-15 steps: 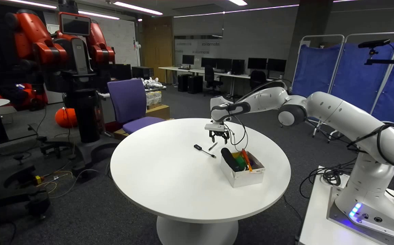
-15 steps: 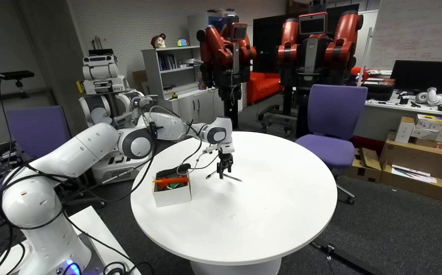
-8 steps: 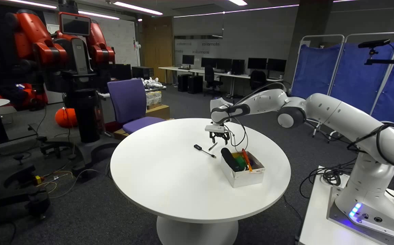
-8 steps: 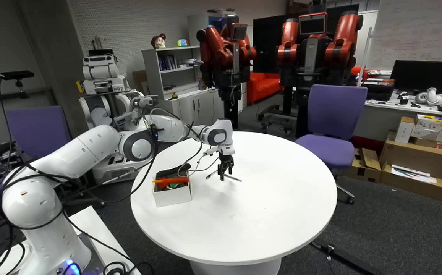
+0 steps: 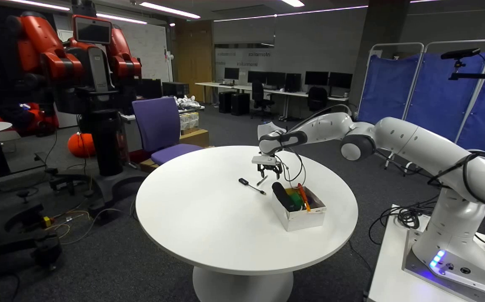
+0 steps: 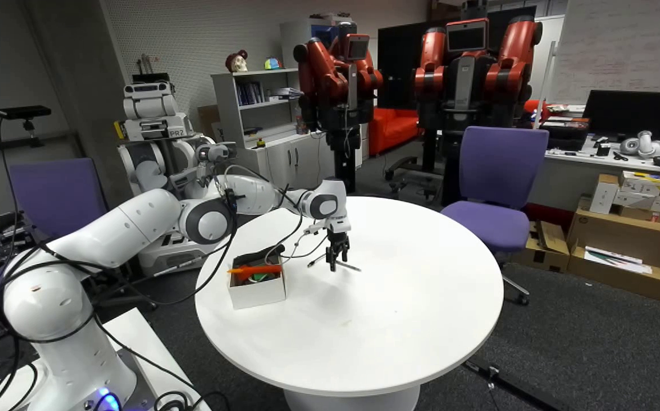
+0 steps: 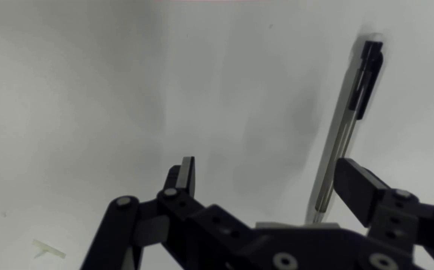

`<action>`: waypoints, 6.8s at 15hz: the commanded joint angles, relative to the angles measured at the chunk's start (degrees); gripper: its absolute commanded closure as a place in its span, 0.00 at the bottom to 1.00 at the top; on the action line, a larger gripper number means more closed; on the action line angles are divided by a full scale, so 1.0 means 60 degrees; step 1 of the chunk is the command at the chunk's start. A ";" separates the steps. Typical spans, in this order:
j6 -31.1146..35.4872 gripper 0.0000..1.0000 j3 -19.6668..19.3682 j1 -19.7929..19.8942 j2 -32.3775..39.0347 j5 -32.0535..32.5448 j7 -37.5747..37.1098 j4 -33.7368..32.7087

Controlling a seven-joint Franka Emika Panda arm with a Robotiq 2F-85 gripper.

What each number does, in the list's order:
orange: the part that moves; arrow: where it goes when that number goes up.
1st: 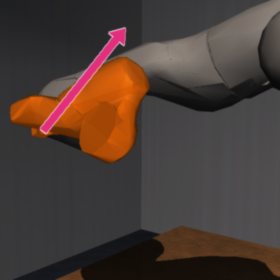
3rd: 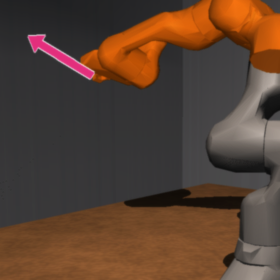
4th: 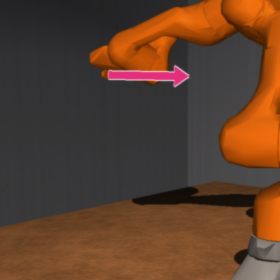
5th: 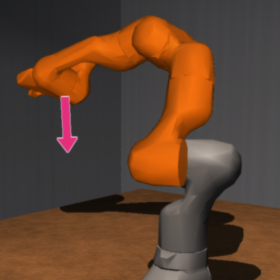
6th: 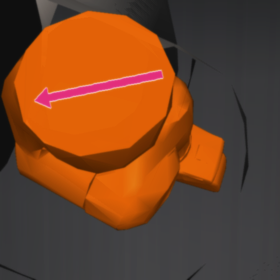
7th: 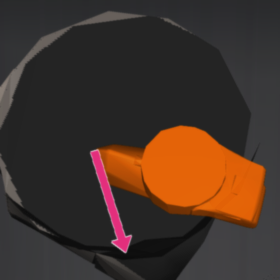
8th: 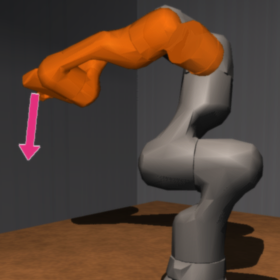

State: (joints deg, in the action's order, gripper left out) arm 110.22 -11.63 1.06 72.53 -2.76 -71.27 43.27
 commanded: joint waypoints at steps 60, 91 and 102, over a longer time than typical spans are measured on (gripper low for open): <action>0.0510 0.98 0.0217 -0.0294 -0.0228 0.0131 0.0932 0.0094; 0.1336 0.98 0.0605 -0.2712 -0.7245 0.3877 0.0695 0.9311; 0.4399 0.98 0.1555 -0.2492 -1.0950 0.3687 0.0674 1.4263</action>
State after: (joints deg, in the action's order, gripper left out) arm 133.17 -4.24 -15.53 16.76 19.88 -67.70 117.70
